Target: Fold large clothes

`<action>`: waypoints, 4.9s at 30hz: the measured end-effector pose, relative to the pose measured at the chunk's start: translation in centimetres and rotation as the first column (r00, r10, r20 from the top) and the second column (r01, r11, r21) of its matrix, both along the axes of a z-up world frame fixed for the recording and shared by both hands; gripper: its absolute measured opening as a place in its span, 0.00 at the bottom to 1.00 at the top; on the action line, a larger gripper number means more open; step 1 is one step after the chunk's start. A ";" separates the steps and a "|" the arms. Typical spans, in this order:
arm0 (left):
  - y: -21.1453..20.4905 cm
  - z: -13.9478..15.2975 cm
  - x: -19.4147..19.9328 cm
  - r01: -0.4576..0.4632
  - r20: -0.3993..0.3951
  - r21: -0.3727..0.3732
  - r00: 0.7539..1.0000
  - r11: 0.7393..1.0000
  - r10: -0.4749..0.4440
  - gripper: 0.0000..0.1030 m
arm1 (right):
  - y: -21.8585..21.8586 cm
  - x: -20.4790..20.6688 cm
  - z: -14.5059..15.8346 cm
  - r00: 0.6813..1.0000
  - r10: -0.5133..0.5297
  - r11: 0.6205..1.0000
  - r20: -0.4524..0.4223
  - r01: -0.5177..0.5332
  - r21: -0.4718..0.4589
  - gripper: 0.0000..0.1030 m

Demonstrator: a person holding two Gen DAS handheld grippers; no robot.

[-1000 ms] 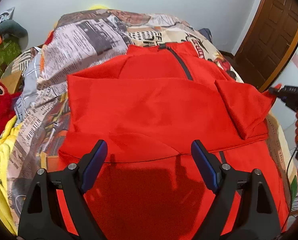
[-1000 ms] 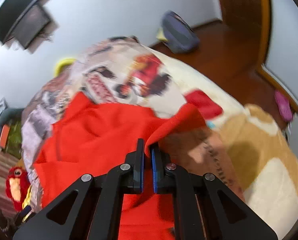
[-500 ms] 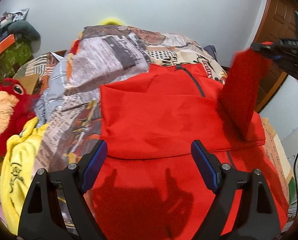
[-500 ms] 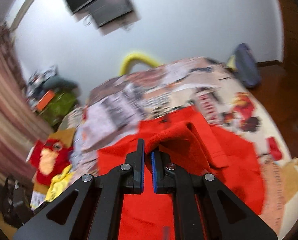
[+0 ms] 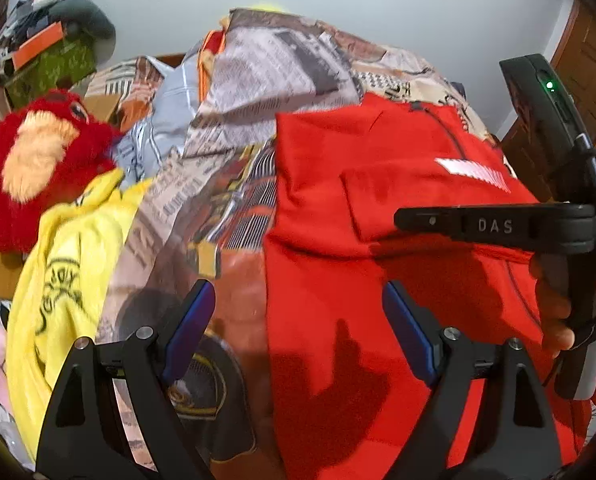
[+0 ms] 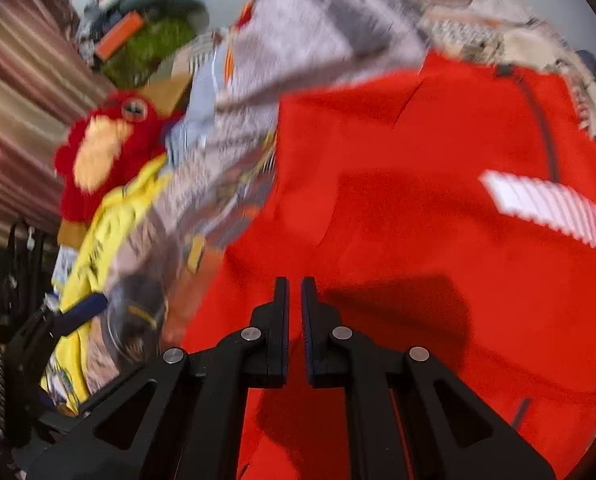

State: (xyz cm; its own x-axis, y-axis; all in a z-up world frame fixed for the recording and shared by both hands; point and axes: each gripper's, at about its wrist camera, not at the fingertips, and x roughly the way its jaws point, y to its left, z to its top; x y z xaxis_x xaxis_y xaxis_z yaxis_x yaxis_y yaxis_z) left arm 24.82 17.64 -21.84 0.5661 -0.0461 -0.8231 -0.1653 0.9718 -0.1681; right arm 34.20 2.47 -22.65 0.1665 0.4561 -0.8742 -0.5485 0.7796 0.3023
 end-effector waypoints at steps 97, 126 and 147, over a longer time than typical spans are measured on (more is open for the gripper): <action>1.4 -3.9 6.2 -0.051 -0.114 -0.177 0.993 0.983 0.031 0.52 | -30.4 -0.3 -0.5 0.903 -0.428 0.903 0.016 0.427 0.055 0.63; -0.9 -7.2 12.5 -0.019 -0.177 0.005 0.984 1.000 0.019 0.05 | -25.2 1.8 -0.7 0.918 -0.328 0.934 0.223 0.351 -0.069 0.08; -0.6 -5.3 11.0 -0.019 -0.145 0.047 0.989 0.999 0.025 0.07 | -31.1 1.1 -1.7 0.897 -0.409 0.893 0.167 0.431 -0.126 0.17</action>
